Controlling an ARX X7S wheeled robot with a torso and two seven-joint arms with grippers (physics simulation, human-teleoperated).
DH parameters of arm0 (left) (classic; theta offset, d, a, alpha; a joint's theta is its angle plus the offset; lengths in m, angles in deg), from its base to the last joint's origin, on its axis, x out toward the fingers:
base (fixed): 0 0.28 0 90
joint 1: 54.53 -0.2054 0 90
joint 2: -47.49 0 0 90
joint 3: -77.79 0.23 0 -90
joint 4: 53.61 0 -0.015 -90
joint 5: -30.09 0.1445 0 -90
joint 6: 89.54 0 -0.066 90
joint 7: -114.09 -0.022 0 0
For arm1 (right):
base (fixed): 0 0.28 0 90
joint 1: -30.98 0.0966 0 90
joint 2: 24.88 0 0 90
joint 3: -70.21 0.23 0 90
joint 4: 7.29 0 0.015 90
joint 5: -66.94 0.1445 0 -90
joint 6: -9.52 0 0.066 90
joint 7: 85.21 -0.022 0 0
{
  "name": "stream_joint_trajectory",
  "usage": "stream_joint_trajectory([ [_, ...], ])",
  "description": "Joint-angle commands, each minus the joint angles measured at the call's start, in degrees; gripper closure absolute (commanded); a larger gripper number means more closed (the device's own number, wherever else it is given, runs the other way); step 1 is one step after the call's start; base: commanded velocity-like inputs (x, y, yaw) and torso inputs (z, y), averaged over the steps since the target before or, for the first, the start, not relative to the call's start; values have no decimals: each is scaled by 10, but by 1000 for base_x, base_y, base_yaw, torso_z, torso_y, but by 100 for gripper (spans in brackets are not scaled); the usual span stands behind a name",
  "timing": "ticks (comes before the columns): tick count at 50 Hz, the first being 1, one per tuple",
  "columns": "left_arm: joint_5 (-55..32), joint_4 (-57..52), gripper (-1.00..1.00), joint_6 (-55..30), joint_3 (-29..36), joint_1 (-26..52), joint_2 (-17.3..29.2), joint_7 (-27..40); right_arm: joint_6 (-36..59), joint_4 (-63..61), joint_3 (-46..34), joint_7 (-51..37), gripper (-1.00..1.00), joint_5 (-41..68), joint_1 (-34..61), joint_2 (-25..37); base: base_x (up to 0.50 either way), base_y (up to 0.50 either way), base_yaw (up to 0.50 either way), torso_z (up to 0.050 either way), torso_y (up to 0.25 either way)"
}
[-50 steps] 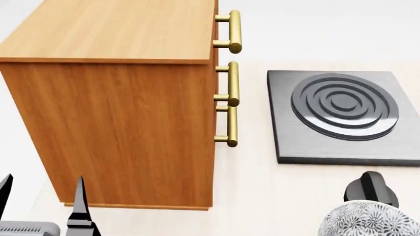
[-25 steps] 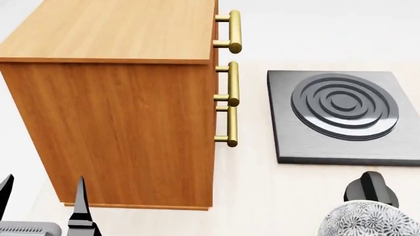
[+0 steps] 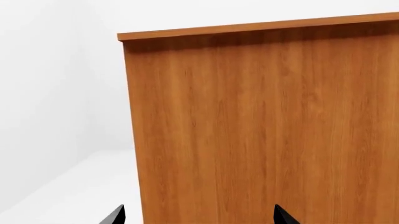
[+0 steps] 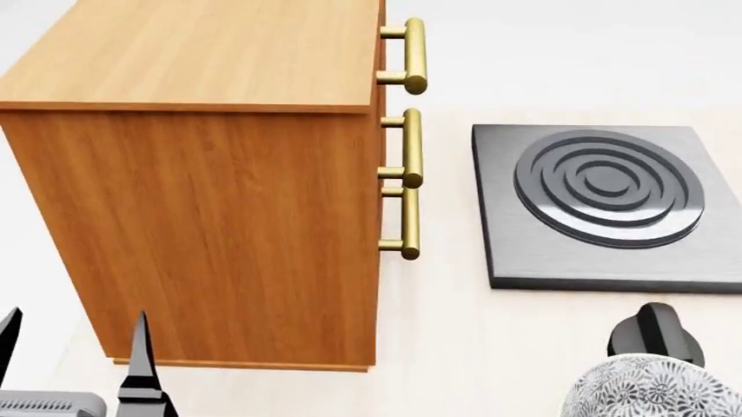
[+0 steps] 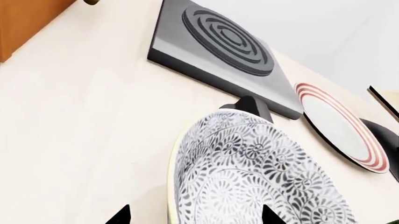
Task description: Put the bowl on the top of the cabinet.
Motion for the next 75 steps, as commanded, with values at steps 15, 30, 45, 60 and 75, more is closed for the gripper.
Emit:
stream_joint_trajectory([
  [15, -4, -2, -100, 3, 1, -1, 4, 5, -6, 6, 4, 0, -100, 4, -3, 1, 0, 0, 0, 0, 0],
  [30, -5, -1, -100, 4, 4, 1, 6, 7, -17, 21, 0, -2, -100, 0, -3, 2, 0, 0, 0, 0, 0],
  [45, -7, -2, -100, 4, 5, 2, 8, 9, -17, 26, -2, -3, -100, 1, -4, 2, 0, 0, 0, 0, 0],
  [60, -8, -3, -100, 5, 7, 0, 10, 12, -22, 34, -2, -4, -100, 1, -5, 3, 0, 0, 0, 0, 0],
  [75, -9, 2, -100, 8, 12, 2, 10, 13, -28, 41, -5, -4, -100, 1, -3, 1, 0, 0, 0, 0, 0],
])
